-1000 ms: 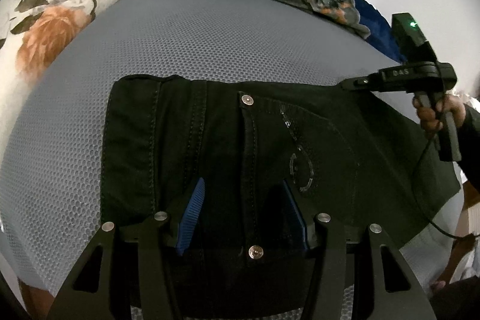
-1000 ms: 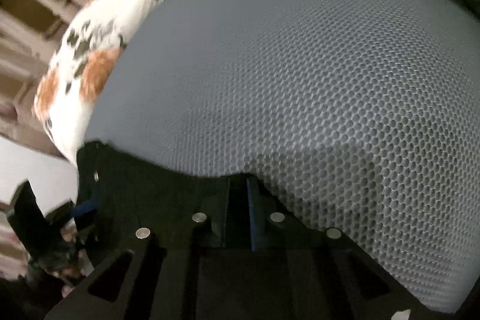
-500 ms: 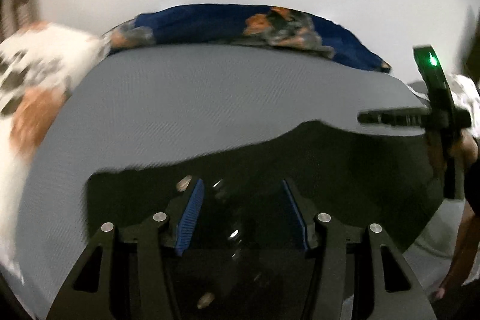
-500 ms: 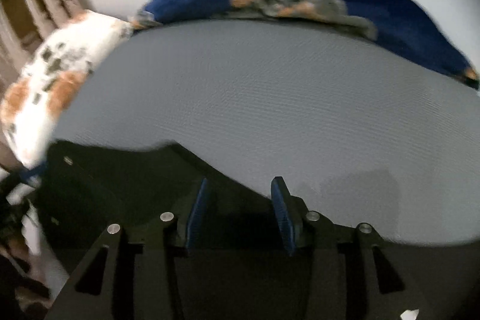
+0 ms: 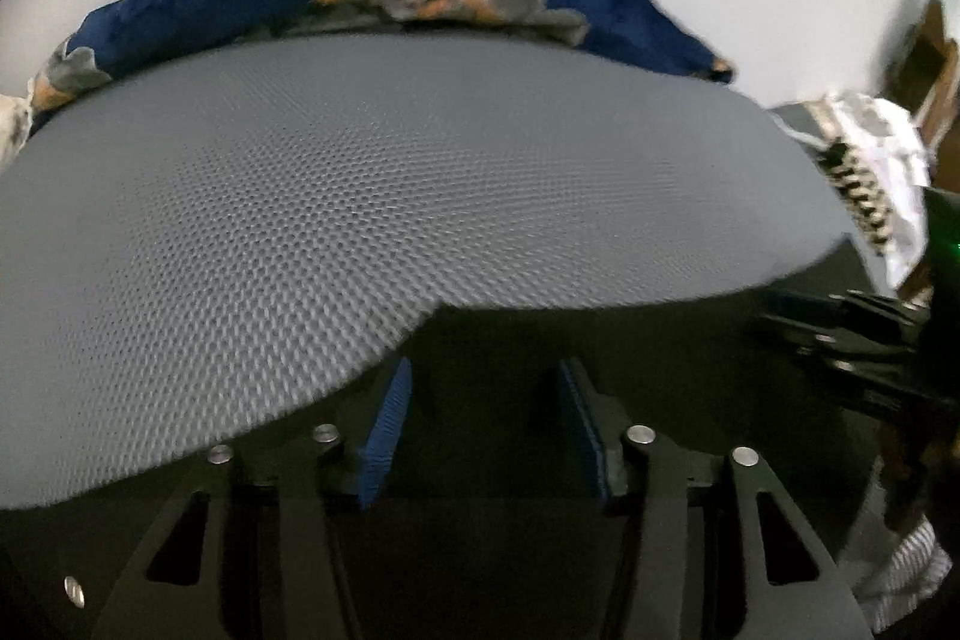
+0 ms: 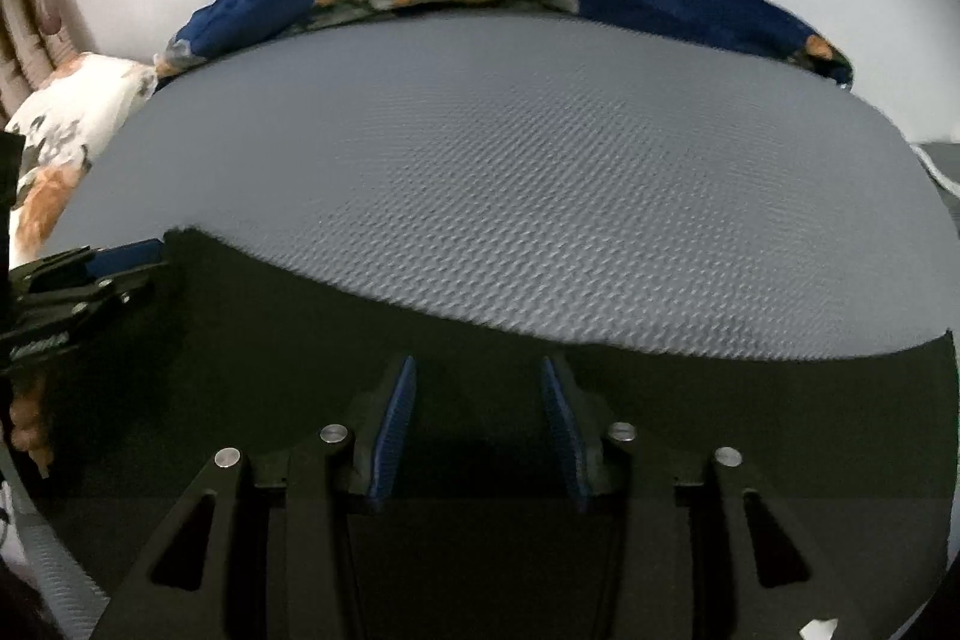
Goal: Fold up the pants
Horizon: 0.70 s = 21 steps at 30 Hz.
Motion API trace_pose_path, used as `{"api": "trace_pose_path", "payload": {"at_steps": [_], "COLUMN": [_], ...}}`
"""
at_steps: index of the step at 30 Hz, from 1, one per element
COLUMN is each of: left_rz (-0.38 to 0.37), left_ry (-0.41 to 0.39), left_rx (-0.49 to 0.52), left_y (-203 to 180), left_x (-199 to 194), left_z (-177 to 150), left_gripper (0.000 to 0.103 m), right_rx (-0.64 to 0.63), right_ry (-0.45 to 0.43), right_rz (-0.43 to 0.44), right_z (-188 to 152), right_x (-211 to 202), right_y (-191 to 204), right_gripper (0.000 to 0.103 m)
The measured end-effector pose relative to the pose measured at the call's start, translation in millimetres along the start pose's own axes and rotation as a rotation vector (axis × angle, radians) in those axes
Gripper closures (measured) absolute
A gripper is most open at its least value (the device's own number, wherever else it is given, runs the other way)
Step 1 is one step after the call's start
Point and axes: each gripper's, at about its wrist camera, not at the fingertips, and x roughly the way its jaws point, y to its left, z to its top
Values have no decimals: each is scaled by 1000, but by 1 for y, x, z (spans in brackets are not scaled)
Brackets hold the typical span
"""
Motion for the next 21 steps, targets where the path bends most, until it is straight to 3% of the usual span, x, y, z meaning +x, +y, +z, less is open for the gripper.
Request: {"api": "trace_pose_path", "payload": {"at_steps": [5,10,21], "left_rz": [37,83,80], "left_ry": [6,-3,-11], "left_rx": [-34,17,-34], "left_y": [5,-3,-12], "left_x": [14,14,-31], "left_z": [10,8,-13], "left_gripper": [54,54,52], "right_rx": [8,13,64], "right_ry": [-16,-16,-48], "right_rz": [-4,15,108], "right_z": [2,5,1], "right_x": [5,5,-26], "right_y": [-12,-16,-50], "right_gripper": [65,64,60]}}
